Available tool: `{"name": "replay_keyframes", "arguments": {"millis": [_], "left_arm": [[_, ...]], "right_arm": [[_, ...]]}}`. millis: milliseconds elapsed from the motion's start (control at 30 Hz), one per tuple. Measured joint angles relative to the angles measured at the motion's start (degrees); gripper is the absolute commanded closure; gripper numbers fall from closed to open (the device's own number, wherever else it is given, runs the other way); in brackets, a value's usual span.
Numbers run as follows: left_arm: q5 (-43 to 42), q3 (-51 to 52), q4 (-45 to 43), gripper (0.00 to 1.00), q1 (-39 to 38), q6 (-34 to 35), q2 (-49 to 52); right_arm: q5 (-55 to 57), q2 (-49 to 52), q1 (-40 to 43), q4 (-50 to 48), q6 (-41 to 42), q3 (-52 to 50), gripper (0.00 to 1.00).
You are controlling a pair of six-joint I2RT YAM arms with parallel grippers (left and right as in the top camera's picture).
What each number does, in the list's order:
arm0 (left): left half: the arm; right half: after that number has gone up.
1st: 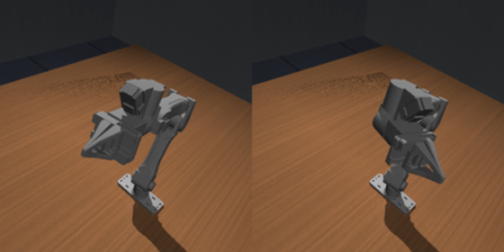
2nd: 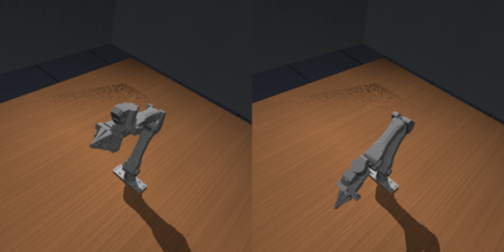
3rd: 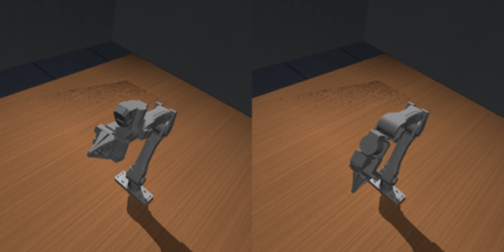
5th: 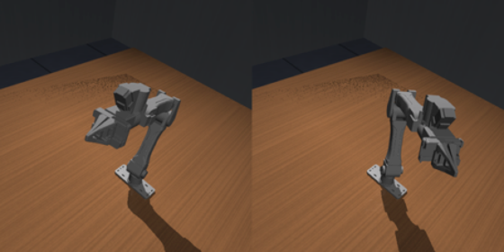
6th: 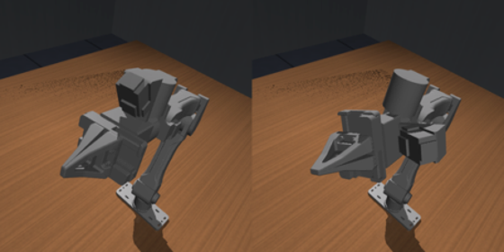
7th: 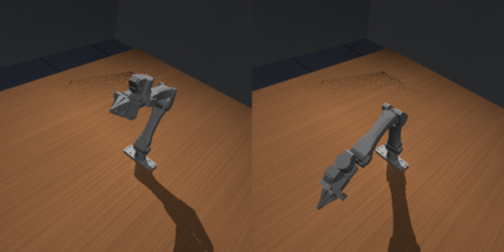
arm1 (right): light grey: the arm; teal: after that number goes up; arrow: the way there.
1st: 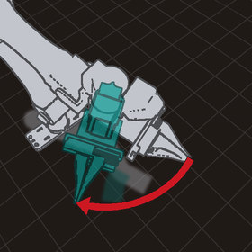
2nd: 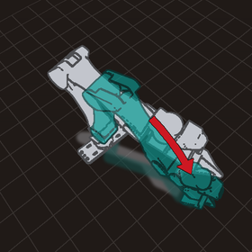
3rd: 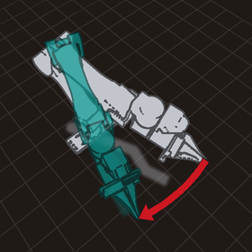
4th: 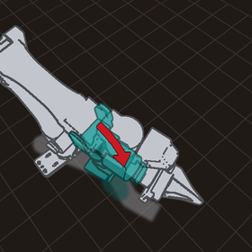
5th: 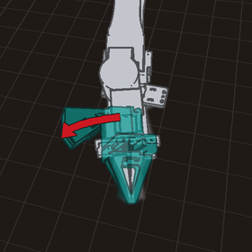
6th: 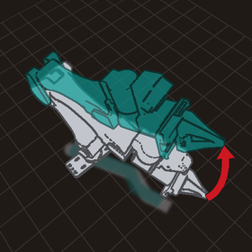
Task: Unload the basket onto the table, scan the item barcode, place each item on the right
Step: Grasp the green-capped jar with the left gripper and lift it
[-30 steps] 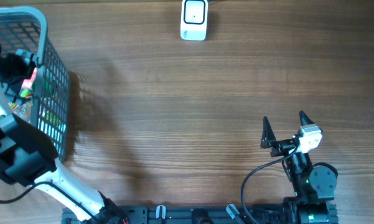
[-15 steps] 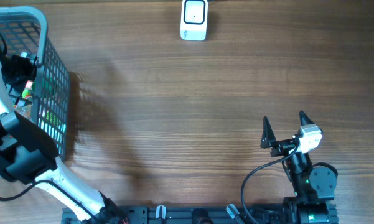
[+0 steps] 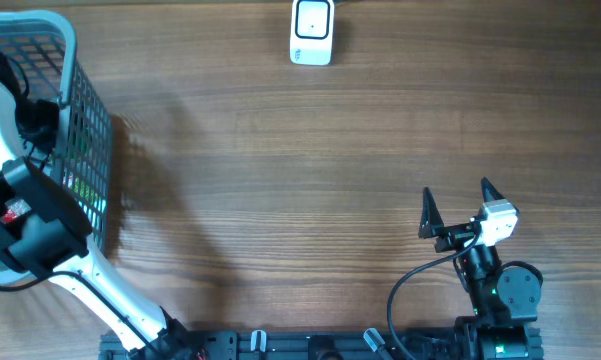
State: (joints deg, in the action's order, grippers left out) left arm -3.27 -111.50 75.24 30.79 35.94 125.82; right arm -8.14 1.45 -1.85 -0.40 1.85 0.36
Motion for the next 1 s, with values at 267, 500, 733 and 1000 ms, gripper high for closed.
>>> {"name": "replay_keyframes", "arguments": {"millis": [267,500,733,1000], "left_arm": [[-0.02,0.00,-1.60,0.00,-1.27,0.00,0.13],[0.37,0.00,-2.38,0.04,-2.29,0.42,0.63],[0.39,0.00,-2.40,0.36,-2.43,0.83,3.89],[0.42,0.00,-2.01,0.43,-2.78,0.63,4.92]], "right_arm": [[0.00,0.00,0.00,0.00,0.00,0.00,0.00],[0.00,0.00,0.00,0.00,0.00,0.00,0.00],[0.00,0.00,0.00,0.00,0.00,0.00,0.00],[0.00,0.00,0.00,0.00,0.00,0.00,0.00]]}}
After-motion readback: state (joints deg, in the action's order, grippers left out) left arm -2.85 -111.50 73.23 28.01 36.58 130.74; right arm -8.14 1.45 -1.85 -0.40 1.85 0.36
